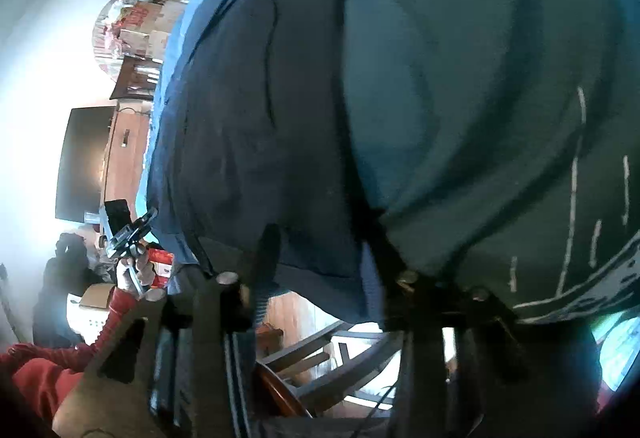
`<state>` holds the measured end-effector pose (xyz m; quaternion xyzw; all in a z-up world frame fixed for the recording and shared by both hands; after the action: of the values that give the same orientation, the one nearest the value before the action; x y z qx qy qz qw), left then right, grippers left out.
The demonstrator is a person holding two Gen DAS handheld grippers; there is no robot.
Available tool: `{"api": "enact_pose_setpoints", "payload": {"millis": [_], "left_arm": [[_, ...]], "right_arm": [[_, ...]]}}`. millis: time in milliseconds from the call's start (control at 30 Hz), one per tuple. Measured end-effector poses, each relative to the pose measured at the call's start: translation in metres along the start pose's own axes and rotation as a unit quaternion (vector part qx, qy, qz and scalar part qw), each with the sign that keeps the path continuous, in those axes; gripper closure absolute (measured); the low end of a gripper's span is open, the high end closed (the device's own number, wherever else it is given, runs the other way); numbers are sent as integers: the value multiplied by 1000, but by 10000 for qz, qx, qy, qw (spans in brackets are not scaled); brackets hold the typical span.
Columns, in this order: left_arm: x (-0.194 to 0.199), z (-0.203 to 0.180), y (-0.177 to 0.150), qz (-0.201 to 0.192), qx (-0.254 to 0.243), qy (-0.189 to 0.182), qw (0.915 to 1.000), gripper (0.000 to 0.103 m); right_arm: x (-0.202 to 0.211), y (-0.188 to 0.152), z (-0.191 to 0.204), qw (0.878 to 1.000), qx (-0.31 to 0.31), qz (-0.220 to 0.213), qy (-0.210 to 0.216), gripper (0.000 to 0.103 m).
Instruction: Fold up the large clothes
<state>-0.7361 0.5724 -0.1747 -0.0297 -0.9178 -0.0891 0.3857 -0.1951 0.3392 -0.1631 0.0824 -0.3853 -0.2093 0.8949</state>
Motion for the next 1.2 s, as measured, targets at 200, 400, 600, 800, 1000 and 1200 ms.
{"api": "enact_pose_setpoints", "payload": {"millis": [200,400,600,800,1000,1200], "left_arm": [[-6,-13,-3,-75,-31,-65,9999,75],[30,-25,2,-516,303,-760,9953,100],[51,-64,28,-843,401,-1484,9845,100],[60,-100,107,-1091,565,-1887,9743,100],[19,-114,250,-1502,973,-1526,9719,100],[-80,-49,330,-1254,1562,-199,9795,92]], "right_arm": [[5,4,20,9997,186,-115,76,92],[54,11,60,9929,340,-949,630,100],[77,44,83,9815,338,-1541,1089,101],[93,123,85,9740,271,-1860,1266,101],[98,272,27,9774,141,-2025,589,102],[37,343,-48,9904,22,-1372,-193,90]]}}
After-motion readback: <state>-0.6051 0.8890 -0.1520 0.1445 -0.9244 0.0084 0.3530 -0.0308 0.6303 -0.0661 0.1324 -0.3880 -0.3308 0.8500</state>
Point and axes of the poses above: each gripper's, at about its wrist camera, not at the fingertips, and x roughly against the way its jaws point, z to its left, y to its top, the point moved 2 cm from there along -x, roughly the way its jaws point, and after that the axes turned 15 degrees about x, right-handed, at the moved point
